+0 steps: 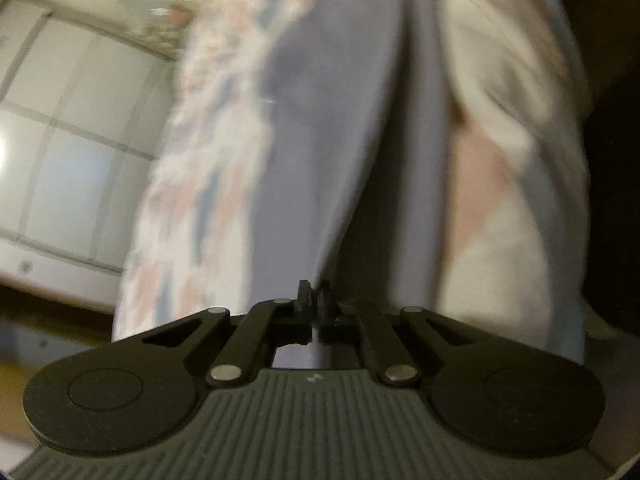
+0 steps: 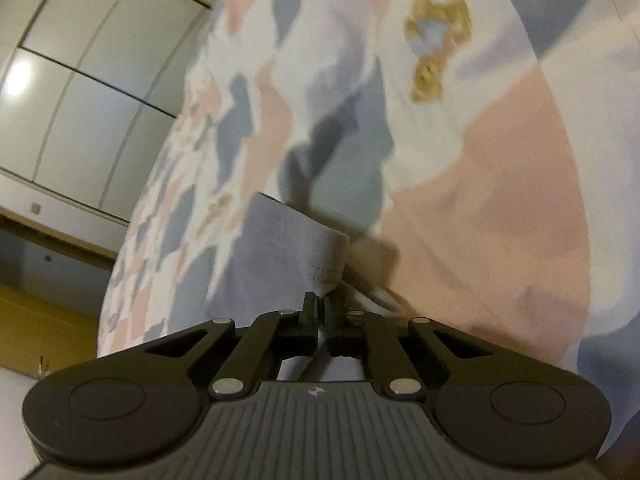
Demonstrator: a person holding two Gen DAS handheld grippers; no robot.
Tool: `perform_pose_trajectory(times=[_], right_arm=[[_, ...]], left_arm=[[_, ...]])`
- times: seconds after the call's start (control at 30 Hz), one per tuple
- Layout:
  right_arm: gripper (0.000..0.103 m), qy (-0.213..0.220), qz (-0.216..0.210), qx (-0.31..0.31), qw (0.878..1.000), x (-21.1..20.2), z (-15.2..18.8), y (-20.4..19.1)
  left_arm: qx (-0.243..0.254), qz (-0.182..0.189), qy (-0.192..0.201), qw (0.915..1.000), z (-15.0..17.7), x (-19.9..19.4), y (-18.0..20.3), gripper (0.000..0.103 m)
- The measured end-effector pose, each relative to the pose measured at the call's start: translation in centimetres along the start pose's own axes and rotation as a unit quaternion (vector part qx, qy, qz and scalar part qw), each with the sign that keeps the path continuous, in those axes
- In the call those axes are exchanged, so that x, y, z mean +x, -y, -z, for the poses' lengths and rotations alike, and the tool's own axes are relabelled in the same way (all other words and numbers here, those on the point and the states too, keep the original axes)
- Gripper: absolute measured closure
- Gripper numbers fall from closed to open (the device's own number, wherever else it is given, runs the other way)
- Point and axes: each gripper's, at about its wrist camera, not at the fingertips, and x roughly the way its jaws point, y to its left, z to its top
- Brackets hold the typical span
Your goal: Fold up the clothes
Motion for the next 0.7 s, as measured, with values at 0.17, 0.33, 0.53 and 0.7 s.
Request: perform_pose_trajectory(times=[0.17,0.33,0.53,0.7], right_arm=[[0.101,0.006,-0.036,0.007,0.999,-2.9,-0.3,0.5],[0.101,-0.020,-0.021,0.036,0.999,-2.7,1.2,2.9],[0.101,-0.012,-0.048,0.023,0.999,-4.6,2.1,1.3],[0.101,-0.023,0.007,0.041,0.999,-3.5,2.6,3.3]], left_arm=[[-0.049,-0.006,-0.006,0.9988,1.0,-1.4,-0.3,0.101],[-0.052,-0.012,-0.014,0.9985,0.9,-1.7,1.0,0.101],[-0.068,-0.028,-0.024,0.9970,1.7,-2.5,0.4,0.101],[-0.092,-0.014,-0.029,0.9952,2.2,-2.2,1.7,0.101]])
